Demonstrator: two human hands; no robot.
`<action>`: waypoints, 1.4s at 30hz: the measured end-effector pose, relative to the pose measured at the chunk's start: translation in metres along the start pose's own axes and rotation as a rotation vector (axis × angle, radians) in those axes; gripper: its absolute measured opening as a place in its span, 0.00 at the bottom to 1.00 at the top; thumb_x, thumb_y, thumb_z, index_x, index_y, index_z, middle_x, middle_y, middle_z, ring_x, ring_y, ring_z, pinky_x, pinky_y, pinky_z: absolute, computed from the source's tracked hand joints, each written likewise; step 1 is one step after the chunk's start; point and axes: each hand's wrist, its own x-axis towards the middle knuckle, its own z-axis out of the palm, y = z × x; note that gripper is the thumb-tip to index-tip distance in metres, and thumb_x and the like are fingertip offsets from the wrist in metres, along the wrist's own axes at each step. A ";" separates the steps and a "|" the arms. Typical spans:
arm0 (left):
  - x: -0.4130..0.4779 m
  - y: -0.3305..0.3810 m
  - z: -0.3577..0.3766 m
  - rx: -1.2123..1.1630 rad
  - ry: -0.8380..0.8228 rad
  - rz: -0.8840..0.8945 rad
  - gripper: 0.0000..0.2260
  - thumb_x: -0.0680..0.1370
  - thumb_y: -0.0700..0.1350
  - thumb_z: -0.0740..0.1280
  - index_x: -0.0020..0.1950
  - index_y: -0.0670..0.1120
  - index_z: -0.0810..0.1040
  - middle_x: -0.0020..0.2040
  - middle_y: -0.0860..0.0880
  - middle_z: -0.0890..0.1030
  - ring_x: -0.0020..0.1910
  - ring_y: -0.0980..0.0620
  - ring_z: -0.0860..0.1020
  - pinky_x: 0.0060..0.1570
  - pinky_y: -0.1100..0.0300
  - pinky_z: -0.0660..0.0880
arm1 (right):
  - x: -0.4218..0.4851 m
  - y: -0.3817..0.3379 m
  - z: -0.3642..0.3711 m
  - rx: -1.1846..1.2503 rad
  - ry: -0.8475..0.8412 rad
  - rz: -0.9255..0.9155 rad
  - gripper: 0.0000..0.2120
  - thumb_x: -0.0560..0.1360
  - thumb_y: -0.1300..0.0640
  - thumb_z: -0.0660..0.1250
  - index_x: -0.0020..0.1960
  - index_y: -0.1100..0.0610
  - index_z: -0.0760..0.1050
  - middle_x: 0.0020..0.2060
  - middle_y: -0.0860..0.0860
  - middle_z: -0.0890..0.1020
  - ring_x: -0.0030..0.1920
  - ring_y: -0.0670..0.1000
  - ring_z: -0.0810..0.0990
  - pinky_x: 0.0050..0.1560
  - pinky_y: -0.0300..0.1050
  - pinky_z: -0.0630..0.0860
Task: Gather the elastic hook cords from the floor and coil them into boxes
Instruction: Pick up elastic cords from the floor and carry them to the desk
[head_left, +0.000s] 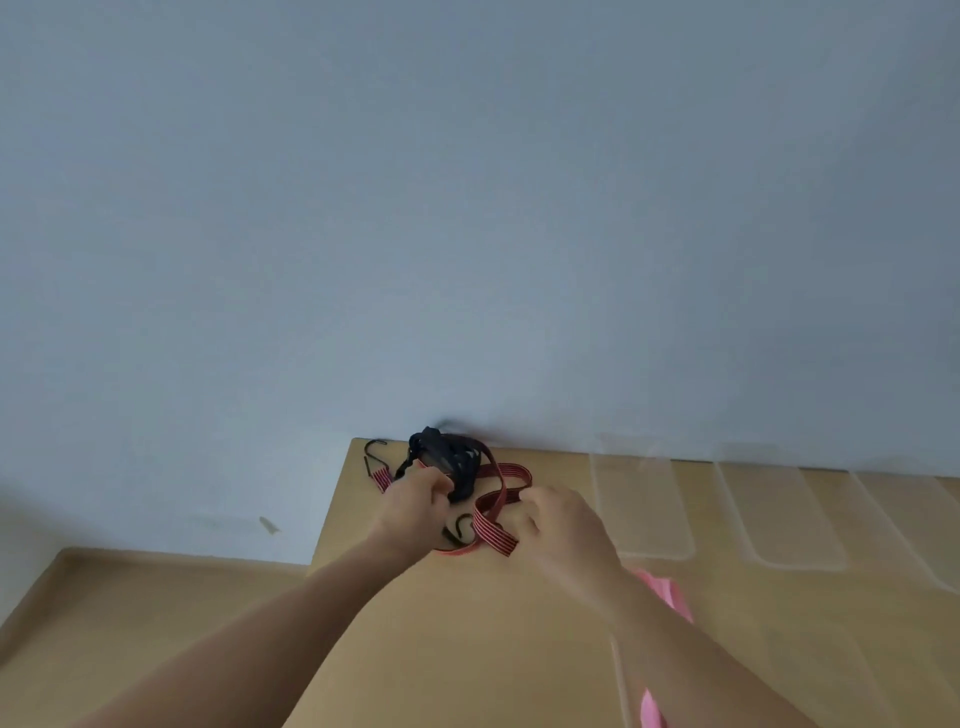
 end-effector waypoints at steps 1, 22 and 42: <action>0.007 -0.009 -0.010 -0.009 0.018 -0.018 0.11 0.80 0.39 0.59 0.56 0.46 0.79 0.45 0.52 0.80 0.42 0.56 0.77 0.39 0.64 0.73 | 0.015 -0.012 0.004 0.021 -0.007 0.010 0.14 0.78 0.53 0.60 0.61 0.54 0.76 0.52 0.48 0.79 0.57 0.52 0.77 0.50 0.43 0.73; 0.069 -0.029 -0.096 -0.169 -0.286 0.111 0.35 0.73 0.53 0.73 0.77 0.52 0.62 0.73 0.53 0.69 0.73 0.52 0.67 0.71 0.52 0.65 | 0.091 -0.094 -0.009 0.982 0.053 0.280 0.08 0.71 0.58 0.67 0.46 0.62 0.79 0.38 0.56 0.83 0.39 0.50 0.85 0.32 0.41 0.79; 0.024 0.054 -0.152 -0.818 -0.425 0.035 0.04 0.73 0.38 0.60 0.45 0.39 0.72 0.47 0.36 0.85 0.27 0.46 0.77 0.27 0.60 0.73 | 0.032 -0.083 -0.118 0.621 -0.014 0.105 0.12 0.68 0.47 0.76 0.47 0.50 0.79 0.32 0.39 0.80 0.29 0.41 0.76 0.28 0.31 0.70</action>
